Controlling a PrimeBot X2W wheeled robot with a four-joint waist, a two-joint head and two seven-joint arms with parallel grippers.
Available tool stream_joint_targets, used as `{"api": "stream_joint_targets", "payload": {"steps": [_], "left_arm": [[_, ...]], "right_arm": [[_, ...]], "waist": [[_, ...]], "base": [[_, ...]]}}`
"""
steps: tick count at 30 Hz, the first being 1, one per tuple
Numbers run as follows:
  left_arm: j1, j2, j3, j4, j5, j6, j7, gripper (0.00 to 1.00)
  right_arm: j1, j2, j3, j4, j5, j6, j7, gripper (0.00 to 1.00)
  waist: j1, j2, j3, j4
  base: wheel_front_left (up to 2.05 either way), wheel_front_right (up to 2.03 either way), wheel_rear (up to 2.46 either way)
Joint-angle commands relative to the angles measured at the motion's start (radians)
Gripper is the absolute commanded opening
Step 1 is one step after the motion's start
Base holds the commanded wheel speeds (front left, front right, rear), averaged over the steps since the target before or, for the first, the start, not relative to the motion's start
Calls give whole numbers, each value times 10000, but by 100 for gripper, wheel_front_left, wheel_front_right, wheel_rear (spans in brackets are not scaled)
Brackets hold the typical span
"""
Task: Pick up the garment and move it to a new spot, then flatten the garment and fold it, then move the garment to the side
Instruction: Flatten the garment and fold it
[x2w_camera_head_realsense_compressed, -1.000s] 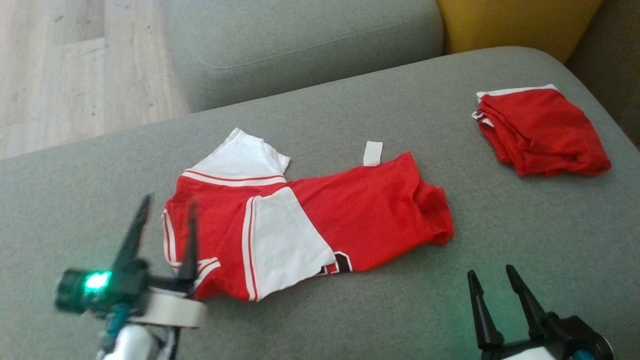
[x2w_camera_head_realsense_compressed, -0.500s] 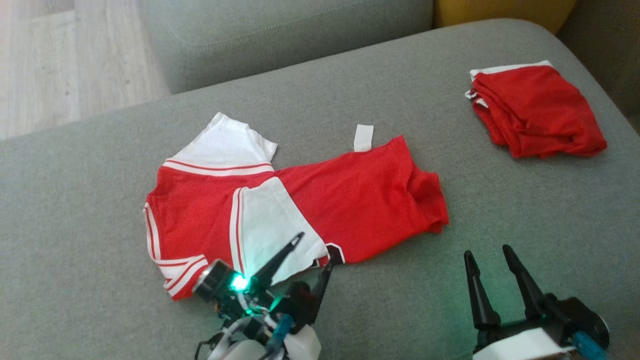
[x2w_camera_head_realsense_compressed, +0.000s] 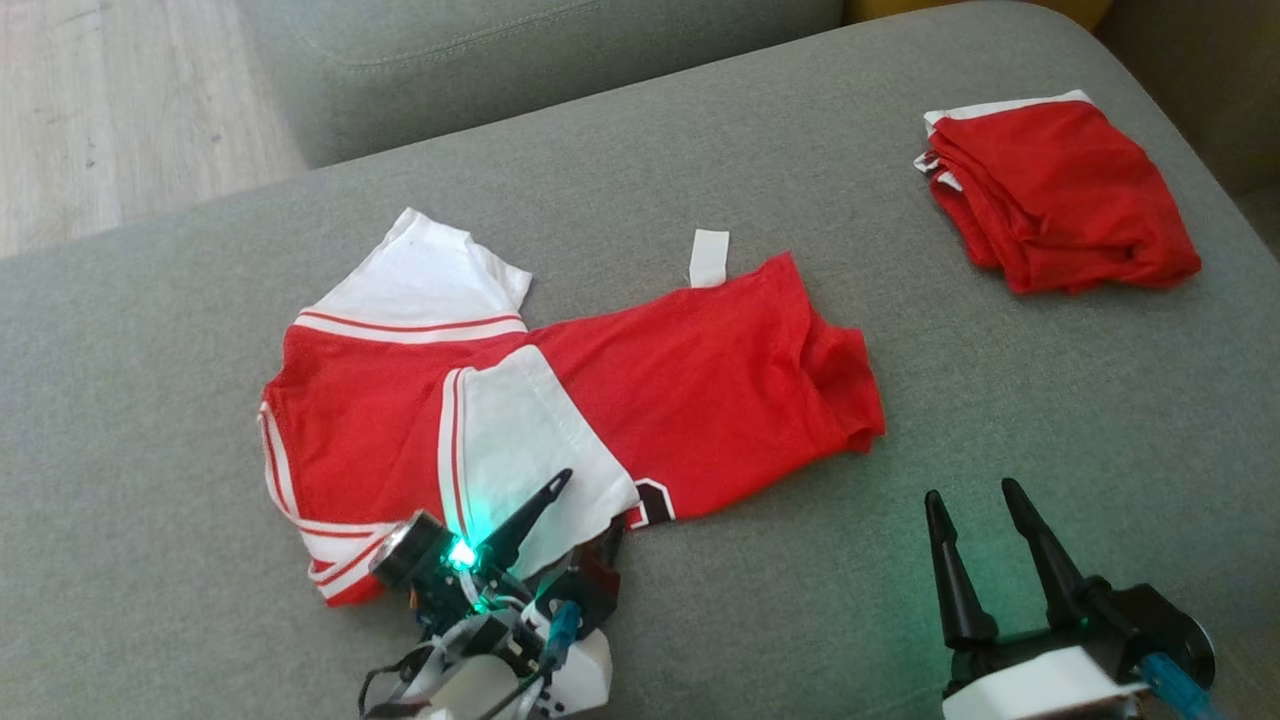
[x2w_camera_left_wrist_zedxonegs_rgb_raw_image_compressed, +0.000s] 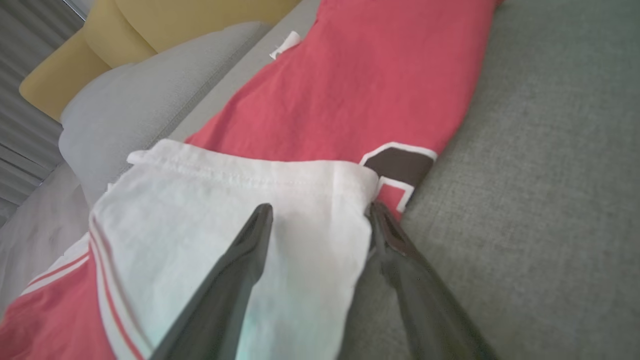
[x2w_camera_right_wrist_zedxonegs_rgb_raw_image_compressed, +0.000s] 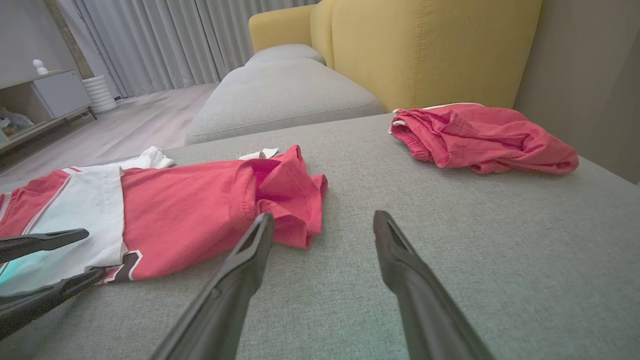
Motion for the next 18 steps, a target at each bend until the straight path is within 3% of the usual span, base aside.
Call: {"api": "stream_joint_targets", "payload": {"steps": [1,11,12,14,16,18], "left_arm": [[-523,-9,246,-175,10,48,-114,100],[-940,-188,17,495,10,228,-816,100],[-972,-207,-9,528,1,237,-891,91],[-1015,-245,-53,607,-39,238,-998,25],[-1047,-278,-114,678,-86,189,-1080,0],[-1069,-309,-182,742,-142,111,-1142,0]], "right_arm": [[-371,-66,264,-263,39,-7,-65,100],[-431,-66,227,-262,59,-7,-65,100],[-430,-66,232,-256,57,-7,-65,100],[-420,-66,252,-254,54,-7,-65,100],[-415,-66,267,-250,52,-7,-65,100],[-410,-66,261,-238,45,-7,-65,100]], "waist": [[-1,0,5,-8],[-1,0,12,15],[-1,0,3,15],[-1,0,-20,9],[-1,0,-37,-6],[-1,0,-51,-13]], "base": [[0,0,0],[0,0,0],[0,0,0],[0,0,0],[0,0,0],[0,0,0]]}}
